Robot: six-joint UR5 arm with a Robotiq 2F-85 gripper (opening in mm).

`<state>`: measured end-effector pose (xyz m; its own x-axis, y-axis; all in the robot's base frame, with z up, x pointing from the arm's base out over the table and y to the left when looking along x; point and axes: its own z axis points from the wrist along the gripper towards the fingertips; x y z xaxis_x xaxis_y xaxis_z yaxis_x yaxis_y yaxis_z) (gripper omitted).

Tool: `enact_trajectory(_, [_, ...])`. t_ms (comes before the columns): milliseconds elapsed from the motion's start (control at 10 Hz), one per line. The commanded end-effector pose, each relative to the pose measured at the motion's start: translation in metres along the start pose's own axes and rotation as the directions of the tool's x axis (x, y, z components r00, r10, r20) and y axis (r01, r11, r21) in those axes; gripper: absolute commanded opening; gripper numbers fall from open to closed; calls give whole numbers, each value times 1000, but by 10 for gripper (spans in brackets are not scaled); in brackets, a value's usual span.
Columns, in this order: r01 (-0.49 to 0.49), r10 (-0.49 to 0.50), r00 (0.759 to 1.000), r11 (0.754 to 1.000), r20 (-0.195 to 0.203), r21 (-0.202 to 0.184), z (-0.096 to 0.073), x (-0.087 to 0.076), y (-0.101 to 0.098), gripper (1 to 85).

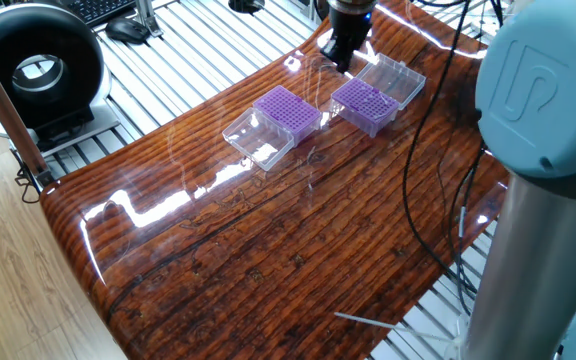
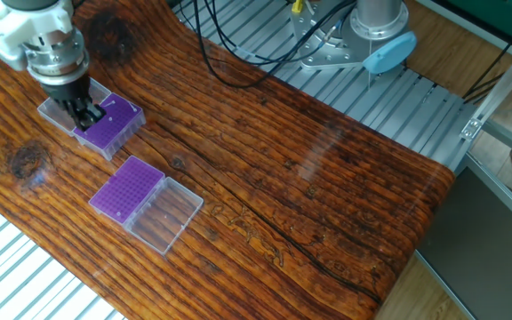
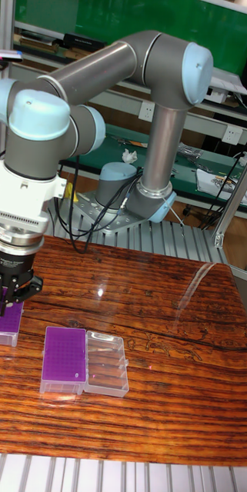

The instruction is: Transfer all small pipette tips from one holder to another

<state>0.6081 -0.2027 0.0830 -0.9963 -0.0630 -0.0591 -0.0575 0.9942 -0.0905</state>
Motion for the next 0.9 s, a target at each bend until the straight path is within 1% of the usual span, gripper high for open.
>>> enact_trajectory(0, [-8,8,1000,1000,-6,-15,3,11,-5,10])
enact_trajectory(100, [-6,5,1000,1000,-7,-22,5,13,-5,10])
enact_trajectory(600, [8,-9,1000,1000,-17,-22,8,23,-14,10])
enact_trajectory(700, [2,-2,1000,1000,-21,-29,8,25,-13,10])
enact_trajectory(800, [1,-2,1000,1000,-22,-29,8,26,-13,10])
